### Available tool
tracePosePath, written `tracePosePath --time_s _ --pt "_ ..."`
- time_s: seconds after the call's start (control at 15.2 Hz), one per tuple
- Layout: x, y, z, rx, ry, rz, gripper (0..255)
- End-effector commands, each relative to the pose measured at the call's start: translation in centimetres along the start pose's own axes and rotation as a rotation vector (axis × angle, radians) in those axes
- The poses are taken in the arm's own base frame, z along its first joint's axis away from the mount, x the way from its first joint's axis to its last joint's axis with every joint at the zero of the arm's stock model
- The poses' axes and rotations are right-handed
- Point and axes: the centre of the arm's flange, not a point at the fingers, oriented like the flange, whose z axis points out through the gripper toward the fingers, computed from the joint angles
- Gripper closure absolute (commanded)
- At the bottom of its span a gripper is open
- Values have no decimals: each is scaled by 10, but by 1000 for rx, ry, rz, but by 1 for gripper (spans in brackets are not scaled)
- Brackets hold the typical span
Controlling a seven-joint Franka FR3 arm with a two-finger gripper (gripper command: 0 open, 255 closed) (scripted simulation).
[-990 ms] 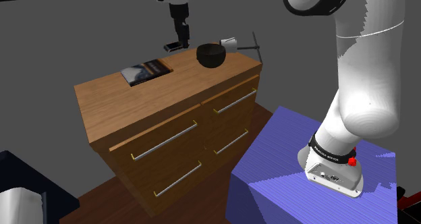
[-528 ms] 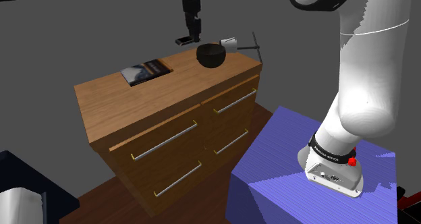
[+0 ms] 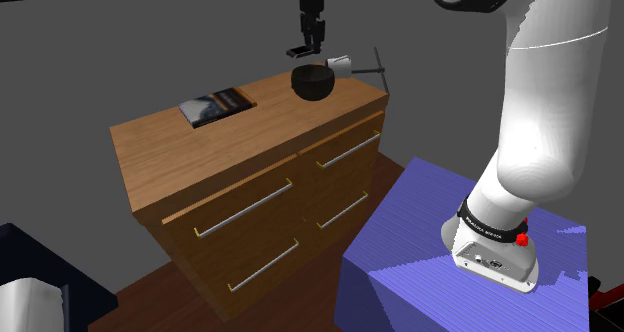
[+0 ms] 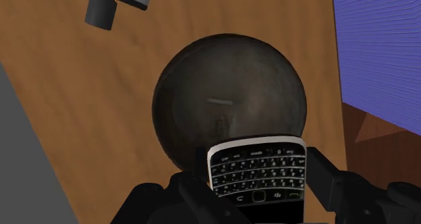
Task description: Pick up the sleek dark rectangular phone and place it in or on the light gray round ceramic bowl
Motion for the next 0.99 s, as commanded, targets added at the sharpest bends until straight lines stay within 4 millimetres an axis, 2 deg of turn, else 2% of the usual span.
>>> tracePosePath --time_s 0.0,0.07,0.92 --pt "-27 10 -4 0 0 -2 255" --pt "-37 13 -4 0 0 -2 255" --pt "-38 14 64 0 0 -2 255"
